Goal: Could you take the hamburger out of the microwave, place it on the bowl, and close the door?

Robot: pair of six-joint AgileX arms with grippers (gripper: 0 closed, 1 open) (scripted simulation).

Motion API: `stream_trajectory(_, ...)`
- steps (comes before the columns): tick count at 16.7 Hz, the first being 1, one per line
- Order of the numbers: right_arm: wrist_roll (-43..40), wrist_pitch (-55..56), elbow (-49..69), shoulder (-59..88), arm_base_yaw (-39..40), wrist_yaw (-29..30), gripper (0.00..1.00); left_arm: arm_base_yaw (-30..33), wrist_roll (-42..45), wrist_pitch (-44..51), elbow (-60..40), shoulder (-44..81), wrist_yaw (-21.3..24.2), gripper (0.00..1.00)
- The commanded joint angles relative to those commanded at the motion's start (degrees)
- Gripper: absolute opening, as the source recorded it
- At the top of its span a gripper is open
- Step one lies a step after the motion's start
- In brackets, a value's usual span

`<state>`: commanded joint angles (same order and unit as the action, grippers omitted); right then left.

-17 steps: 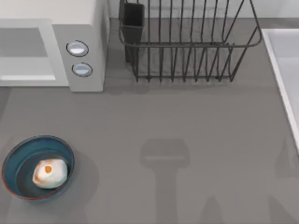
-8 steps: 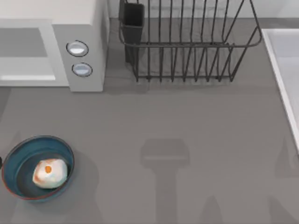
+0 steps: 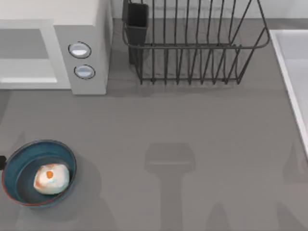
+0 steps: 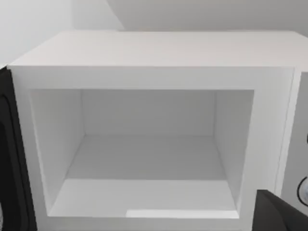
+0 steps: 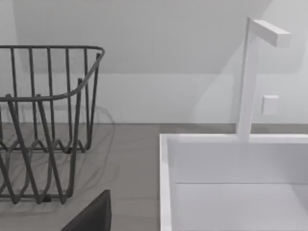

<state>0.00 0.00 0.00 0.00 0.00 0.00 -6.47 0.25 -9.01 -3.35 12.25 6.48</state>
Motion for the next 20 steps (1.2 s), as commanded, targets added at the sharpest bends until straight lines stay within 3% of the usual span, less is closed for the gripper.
stream_trajectory(6,0.0,0.0,0.0,0.0,0.0,0.0,1.0,-4.8,0.1,-7.1,-1.2,8.4,4.8,0.0)
stream_trajectory(12,0.0,0.0,0.0,0.0,0.0,0.0,1.0,-5.4,0.8,-6.6,-1.7,9.2,5.3,0.0)
stream_trajectory(16,0.0,0.0,0.0,0.0,0.0,0.0,1.0,-11.7,7.2,0.3,-10.1,17.8,8.9,0.0)
stream_trajectory(20,0.0,0.0,0.0,0.0,0.0,0.0,1.0,-22.2,18.2,12.4,-26.3,35.1,14.9,0.0)
